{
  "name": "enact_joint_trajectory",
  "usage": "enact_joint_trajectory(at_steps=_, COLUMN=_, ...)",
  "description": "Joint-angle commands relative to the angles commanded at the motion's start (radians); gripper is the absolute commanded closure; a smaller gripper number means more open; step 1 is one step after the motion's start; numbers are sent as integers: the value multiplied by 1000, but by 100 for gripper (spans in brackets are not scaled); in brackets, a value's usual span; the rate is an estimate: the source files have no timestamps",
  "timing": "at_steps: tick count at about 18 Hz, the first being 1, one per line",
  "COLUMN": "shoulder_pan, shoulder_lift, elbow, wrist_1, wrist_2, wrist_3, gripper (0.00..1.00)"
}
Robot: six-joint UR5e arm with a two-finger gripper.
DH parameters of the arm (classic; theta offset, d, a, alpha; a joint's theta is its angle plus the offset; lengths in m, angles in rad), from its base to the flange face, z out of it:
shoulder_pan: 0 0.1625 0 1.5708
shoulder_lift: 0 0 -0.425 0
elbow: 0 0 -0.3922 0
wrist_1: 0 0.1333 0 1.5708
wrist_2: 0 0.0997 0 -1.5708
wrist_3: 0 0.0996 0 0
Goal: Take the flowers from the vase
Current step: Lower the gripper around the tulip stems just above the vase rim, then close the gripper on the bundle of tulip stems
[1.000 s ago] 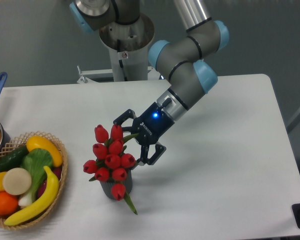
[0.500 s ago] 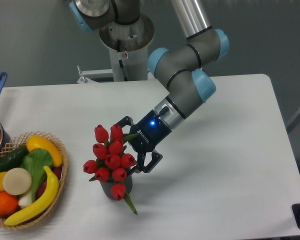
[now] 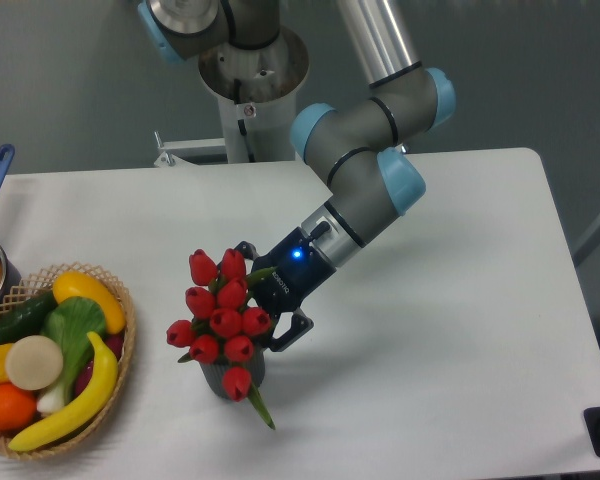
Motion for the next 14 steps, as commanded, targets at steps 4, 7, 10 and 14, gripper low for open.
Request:
enact_joint_trajectory(at_steps=4, shoulder_pan=5, shoulder_lift=3, elbow=2, wrist_1=0, wrist_2=0, wrist_3=-2, gripper=51)
enact_joint_trajectory(at_steps=7, shoulder_pan=8, shoulder_lift=12, elbow=2, wrist_1=0, wrist_2=-23, wrist_3=-5, gripper=51)
enact_joint_trajectory(at_steps=10, shoulder_pan=14, shoulder_lift=14, elbow=2, wrist_1=0, wrist_2=-28, wrist_3=-35, gripper=51)
enact_joint_trajectory(at_steps=14, shoulder_pan=17, shoulder_lift=67, elbow=9, wrist_1=0, wrist_2=-29, wrist_3=-121, gripper=51)
